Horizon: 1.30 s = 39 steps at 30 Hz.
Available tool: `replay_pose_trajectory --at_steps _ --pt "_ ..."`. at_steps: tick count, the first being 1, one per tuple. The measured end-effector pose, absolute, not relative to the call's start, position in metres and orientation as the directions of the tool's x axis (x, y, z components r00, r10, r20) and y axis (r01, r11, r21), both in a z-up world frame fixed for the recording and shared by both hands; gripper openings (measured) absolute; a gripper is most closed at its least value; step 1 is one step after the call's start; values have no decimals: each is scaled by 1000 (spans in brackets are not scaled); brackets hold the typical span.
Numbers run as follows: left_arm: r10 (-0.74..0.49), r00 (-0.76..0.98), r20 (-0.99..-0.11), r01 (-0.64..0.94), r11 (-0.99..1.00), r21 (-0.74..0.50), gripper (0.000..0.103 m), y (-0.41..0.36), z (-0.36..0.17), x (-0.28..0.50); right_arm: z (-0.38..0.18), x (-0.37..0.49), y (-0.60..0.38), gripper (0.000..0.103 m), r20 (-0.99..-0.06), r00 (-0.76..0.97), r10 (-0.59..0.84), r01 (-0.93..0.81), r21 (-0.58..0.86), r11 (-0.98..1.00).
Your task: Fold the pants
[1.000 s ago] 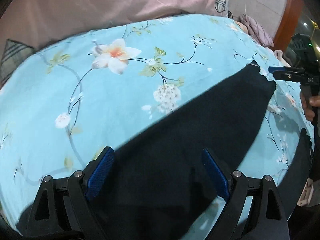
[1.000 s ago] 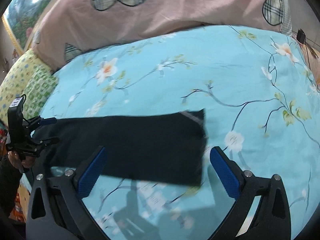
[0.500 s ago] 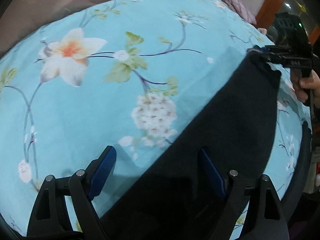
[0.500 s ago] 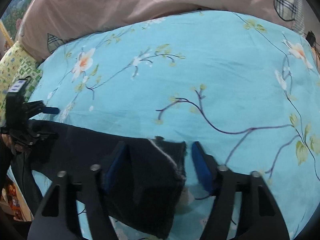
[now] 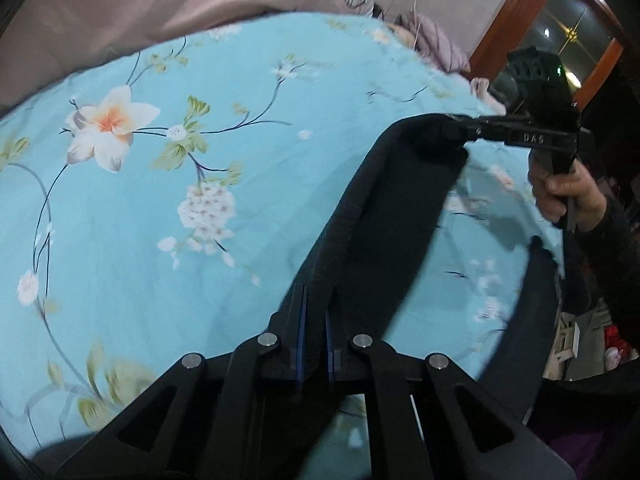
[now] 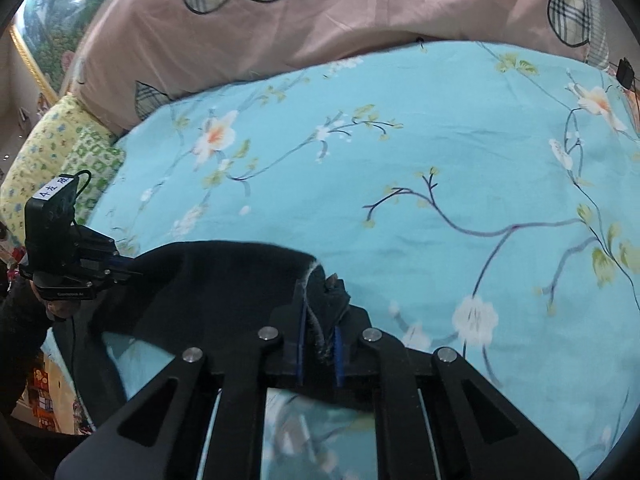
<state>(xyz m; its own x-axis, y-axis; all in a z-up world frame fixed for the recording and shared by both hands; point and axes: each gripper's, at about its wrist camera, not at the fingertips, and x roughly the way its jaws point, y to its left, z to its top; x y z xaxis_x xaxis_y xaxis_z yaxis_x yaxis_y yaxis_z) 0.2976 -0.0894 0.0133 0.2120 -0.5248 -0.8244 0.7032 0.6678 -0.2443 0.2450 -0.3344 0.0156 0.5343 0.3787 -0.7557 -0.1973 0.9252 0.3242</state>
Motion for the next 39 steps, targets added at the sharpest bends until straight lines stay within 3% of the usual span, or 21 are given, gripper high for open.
replay_pose_trajectory --at_steps 13,28,39 --pt "-588 276 -761 681 678 -277 5 -66 43 183 49 127 -335 11 -684 614 395 -223 330 917" --pt "-640 234 -732 717 622 -315 5 -68 32 86 46 31 -328 11 -706 659 262 -219 153 964" --pt "-643 213 -736 717 614 -329 5 -71 13 62 26 -13 -331 10 -725 648 234 -204 130 970"
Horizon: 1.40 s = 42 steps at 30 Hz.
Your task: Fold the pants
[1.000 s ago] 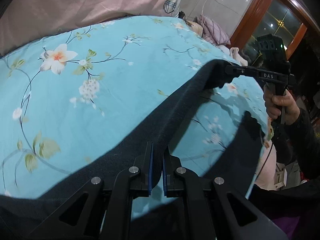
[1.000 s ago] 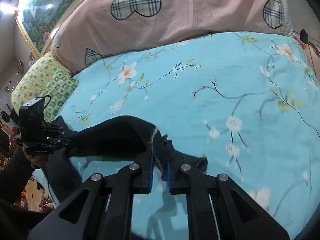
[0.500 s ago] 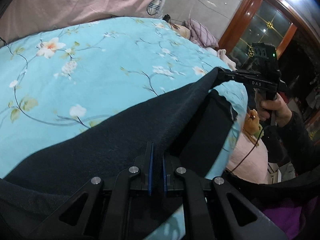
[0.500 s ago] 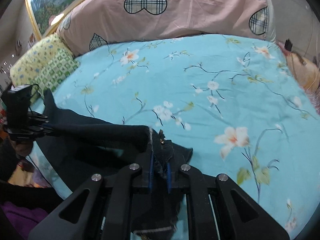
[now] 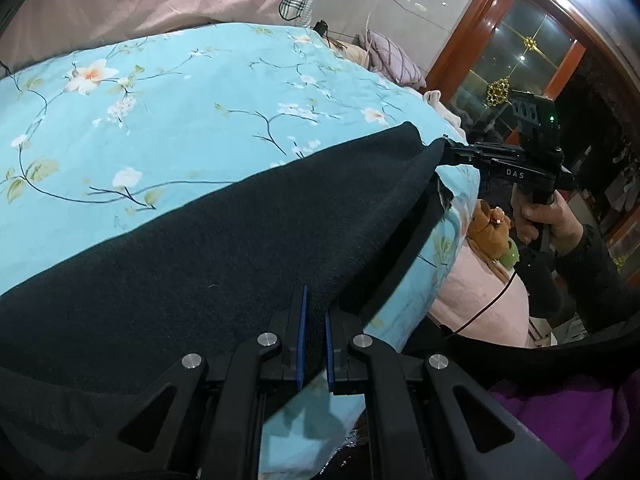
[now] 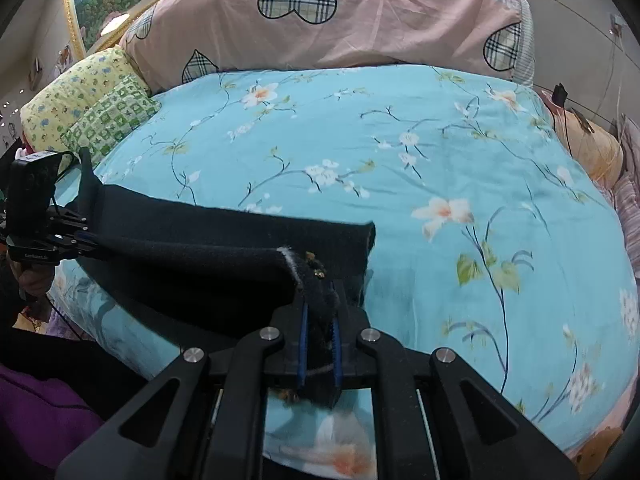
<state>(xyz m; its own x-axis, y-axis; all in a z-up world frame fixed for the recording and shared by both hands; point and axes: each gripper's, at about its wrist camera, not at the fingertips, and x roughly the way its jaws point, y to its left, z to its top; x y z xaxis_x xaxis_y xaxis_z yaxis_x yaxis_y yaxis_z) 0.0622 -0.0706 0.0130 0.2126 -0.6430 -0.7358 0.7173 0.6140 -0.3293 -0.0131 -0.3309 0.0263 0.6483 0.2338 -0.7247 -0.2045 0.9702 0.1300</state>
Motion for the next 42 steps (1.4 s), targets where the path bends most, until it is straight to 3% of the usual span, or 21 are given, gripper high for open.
replay_pose_trajectory --at_steps 12,14,17,19,20,25,42 --pt "-639 157 -753 697 612 -374 7 -78 -27 59 -9 -29 -330 9 -788 584 198 -148 136 980" --pt "-645 162 -747 690 615 -381 13 -75 -25 59 -12 -29 -327 11 -801 569 187 -150 122 981" --pt "-649 161 -743 683 617 -391 17 -72 -25 56 -6 -36 -322 26 -811 564 155 -152 83 985" --pt "-651 164 -741 676 622 -396 19 -69 -26 53 -2 -41 -322 54 -814 559 157 -152 86 985" --pt "-652 167 -740 672 624 -399 21 -68 -25 52 3 -46 -322 58 -807 567 166 -152 95 984" --pt "-665 203 -719 636 648 -419 30 -55 -21 42 28 -59 -312 59 -751 620 230 -183 146 972" --pt "-540 501 -676 235 837 -494 32 105 -14 14 12 0 -159 59 -676 479 560 -509 307 804"
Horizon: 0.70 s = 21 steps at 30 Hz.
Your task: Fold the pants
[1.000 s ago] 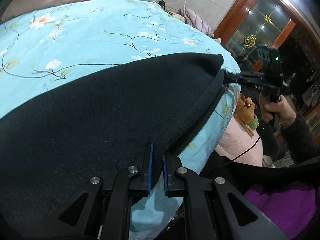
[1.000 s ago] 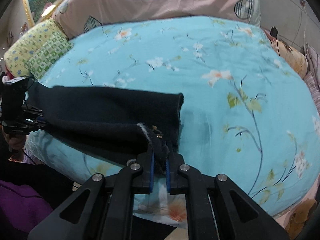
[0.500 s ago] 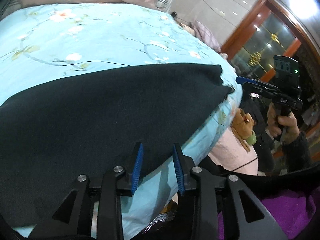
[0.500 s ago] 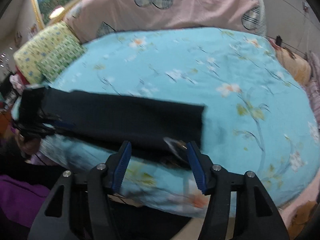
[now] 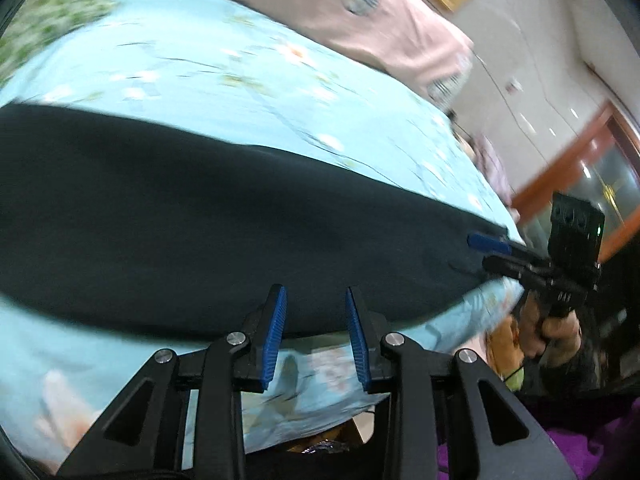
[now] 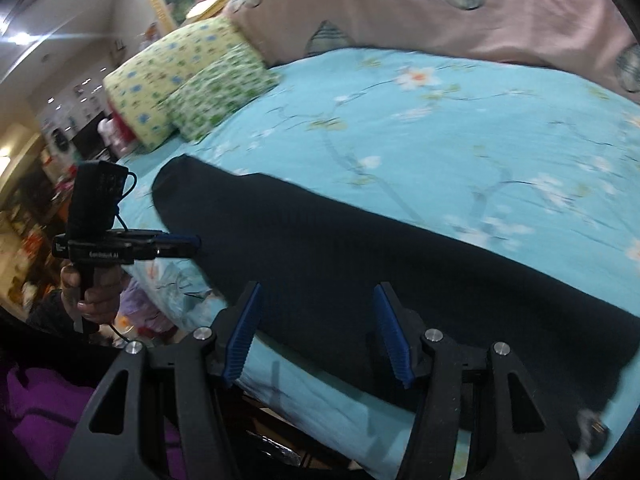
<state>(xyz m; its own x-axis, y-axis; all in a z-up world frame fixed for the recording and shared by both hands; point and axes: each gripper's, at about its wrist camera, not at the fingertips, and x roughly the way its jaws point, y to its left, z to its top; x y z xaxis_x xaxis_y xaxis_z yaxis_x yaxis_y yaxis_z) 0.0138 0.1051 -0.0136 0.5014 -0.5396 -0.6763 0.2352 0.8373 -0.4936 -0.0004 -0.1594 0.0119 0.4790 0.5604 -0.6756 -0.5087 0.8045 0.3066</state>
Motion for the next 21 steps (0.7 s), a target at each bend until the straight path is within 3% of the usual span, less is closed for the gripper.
replay_pose_trajectory --at_steps 12,21 --pt "-327 644 -692 -100 861 -499 39 231 -12 0 6 28 -63 59 -656 347 670 -654 343 674" --pt "-205 669 -715 -296 809 -508 48 301 -22 16 -14 20 28 59 -730 285 621 -782 197 591"
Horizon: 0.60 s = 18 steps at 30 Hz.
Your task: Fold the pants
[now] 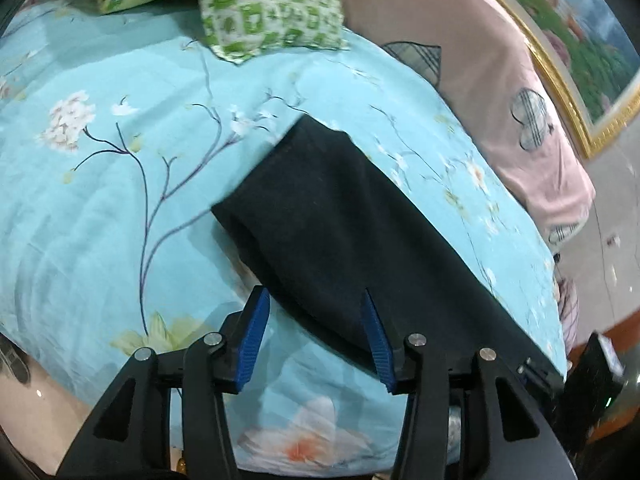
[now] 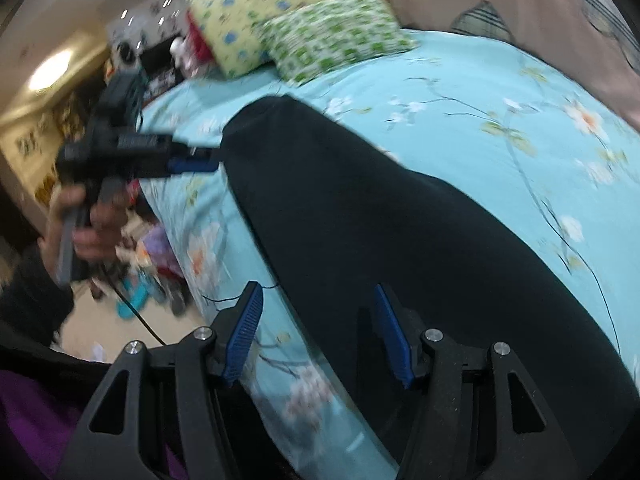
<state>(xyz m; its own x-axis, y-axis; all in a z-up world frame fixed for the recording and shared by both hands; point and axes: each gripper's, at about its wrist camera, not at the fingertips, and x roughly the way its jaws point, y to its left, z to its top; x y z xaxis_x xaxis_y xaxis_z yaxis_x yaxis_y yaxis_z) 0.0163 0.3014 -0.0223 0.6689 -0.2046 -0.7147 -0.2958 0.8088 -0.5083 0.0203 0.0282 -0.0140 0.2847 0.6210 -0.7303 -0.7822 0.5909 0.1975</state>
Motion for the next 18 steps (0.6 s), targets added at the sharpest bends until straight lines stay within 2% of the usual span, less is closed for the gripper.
replay_pose_trajectory --at_steps 4,5,7,8,9,10,13,18 --pt "-195 665 -721 -321 798 -511 43 309 -31 33 -27 20 52 58 -766 297 571 -811 113 574" --pt "-191 663 -723 -322 799 -507 31 308 -31 36 -31 21 56 57 -776 306 552 -814 88 574" --pt "-177 652 -738 -325 814 -482 17 306 -34 40 -39 22 62 38 -789 334 516 -816 32 578" --pt "-181 656 -733 -318 815 -486 14 305 -33 38 -39 23 62 33 -791 340 509 -814 23 580" --pt "-178 668 -723 -305 820 -484 12 305 -28 33 -37 25 59 16 -785 333 522 -813 42 581" --pt "-174 677 -715 -292 828 -478 11 304 -23 29 -34 26 56 8 -776 313 547 -813 78 577" --pt "-147 704 -695 -272 849 -454 6 303 -12 16 -21 26 54 7 -755 300 583 -811 120 573" --pt "-144 677 -722 -286 852 -439 6 303 -29 10 -29 18 62 7 -780 250 573 -838 122 532"
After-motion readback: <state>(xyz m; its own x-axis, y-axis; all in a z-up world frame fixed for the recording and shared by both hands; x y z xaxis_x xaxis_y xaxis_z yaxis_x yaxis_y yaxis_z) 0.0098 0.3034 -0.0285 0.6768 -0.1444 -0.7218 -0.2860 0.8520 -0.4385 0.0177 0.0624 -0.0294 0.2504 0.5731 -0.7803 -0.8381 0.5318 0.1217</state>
